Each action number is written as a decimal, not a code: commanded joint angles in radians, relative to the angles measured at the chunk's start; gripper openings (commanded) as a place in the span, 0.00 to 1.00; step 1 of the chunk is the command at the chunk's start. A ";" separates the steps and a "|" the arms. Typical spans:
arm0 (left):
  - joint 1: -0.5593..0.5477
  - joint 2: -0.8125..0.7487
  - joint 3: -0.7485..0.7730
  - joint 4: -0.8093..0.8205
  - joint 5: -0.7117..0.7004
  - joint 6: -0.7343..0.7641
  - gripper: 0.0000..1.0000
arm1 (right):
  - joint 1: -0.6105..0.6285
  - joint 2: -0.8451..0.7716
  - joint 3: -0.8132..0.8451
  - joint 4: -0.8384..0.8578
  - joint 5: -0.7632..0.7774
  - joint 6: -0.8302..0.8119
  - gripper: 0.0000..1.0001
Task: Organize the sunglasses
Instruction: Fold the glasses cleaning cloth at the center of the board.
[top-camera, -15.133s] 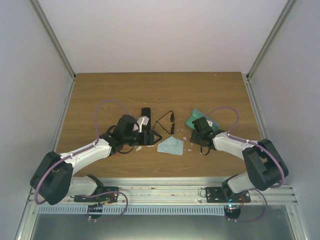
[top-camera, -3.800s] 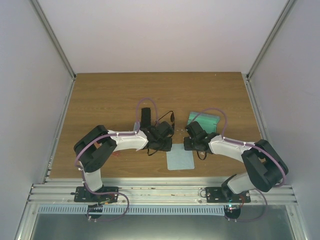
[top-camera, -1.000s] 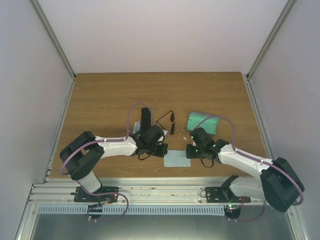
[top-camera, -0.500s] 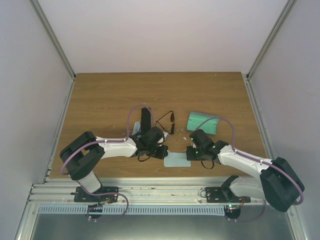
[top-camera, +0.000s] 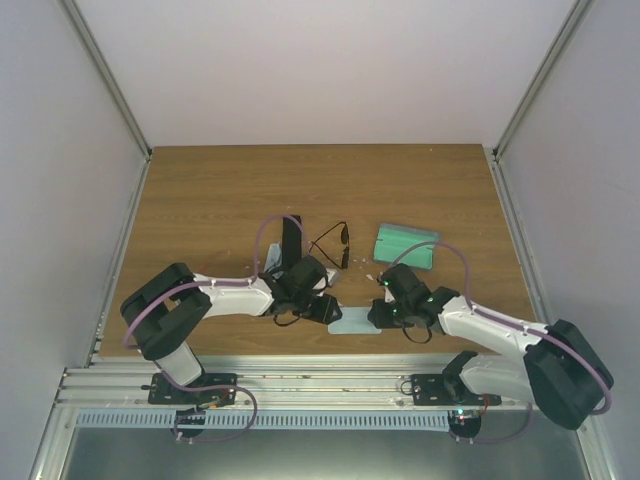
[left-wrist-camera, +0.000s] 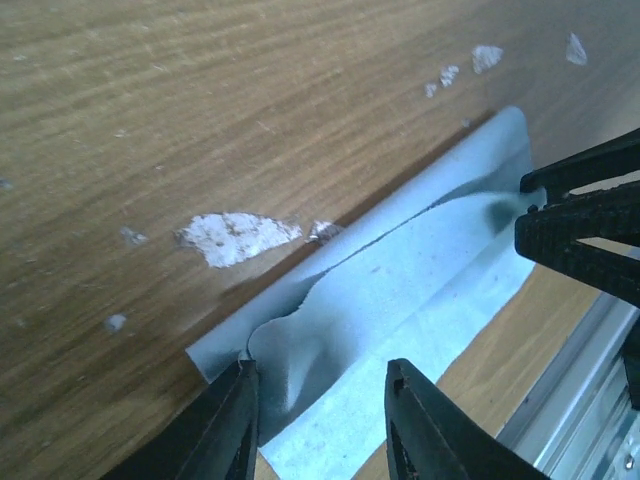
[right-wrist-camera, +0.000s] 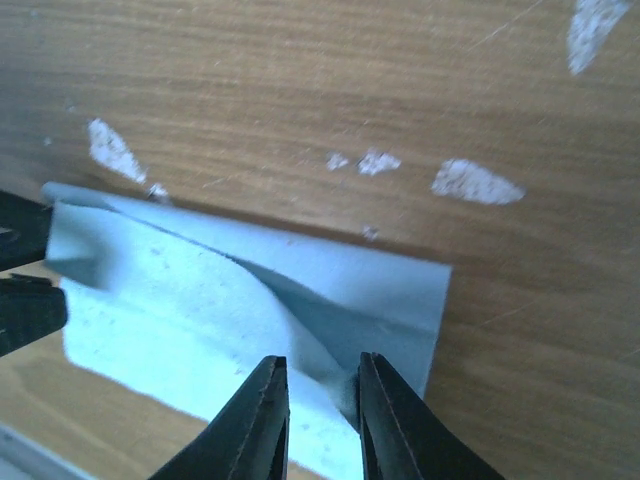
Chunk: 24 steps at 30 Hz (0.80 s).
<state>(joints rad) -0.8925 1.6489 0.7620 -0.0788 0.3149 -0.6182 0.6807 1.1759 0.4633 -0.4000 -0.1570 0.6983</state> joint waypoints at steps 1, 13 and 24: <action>-0.006 -0.023 -0.038 0.071 0.078 0.006 0.38 | 0.013 -0.062 -0.035 0.016 -0.093 0.018 0.22; -0.006 -0.206 -0.120 0.067 0.086 0.006 0.44 | 0.025 -0.195 -0.063 -0.071 -0.096 0.082 0.31; -0.011 -0.089 -0.057 0.187 0.144 -0.043 0.26 | 0.048 -0.086 -0.003 0.027 -0.067 0.085 0.26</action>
<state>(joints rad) -0.8932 1.4868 0.6716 0.0093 0.4191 -0.6334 0.7055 1.0431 0.4393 -0.4366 -0.2337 0.7696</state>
